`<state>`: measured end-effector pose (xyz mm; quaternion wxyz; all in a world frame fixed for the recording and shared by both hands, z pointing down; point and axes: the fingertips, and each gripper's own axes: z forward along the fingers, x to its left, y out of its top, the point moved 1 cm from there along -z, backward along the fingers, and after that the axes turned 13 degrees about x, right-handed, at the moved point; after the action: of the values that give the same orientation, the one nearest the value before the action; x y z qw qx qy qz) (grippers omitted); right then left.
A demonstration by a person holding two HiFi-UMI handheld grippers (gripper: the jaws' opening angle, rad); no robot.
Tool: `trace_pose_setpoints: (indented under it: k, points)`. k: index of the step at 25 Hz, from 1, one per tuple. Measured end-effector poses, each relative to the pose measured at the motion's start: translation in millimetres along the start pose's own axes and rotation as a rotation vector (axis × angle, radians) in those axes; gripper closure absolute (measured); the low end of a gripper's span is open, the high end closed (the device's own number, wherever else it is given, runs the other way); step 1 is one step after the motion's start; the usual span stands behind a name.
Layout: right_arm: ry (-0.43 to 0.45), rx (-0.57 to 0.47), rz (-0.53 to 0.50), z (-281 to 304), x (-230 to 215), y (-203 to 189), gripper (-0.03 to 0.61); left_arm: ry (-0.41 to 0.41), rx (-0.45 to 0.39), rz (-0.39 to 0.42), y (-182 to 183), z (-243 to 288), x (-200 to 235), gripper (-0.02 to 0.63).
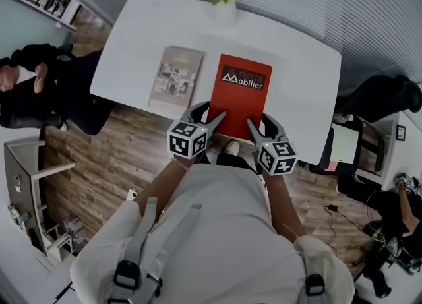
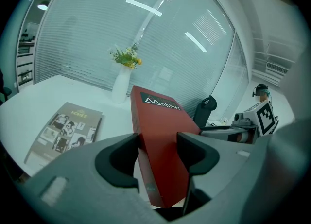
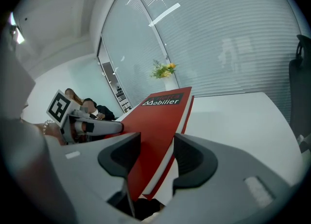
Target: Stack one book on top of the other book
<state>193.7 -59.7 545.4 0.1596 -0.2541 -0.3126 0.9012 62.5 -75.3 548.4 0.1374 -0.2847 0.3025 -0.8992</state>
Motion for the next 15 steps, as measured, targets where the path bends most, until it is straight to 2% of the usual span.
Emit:
trace_pose_setpoints:
  k: [15]
  points:
    - [0.007, 0.021, -0.006, 102, 109, 40, 0.371, 0.009, -0.006, -0.028, 8, -74, 136, 0.362]
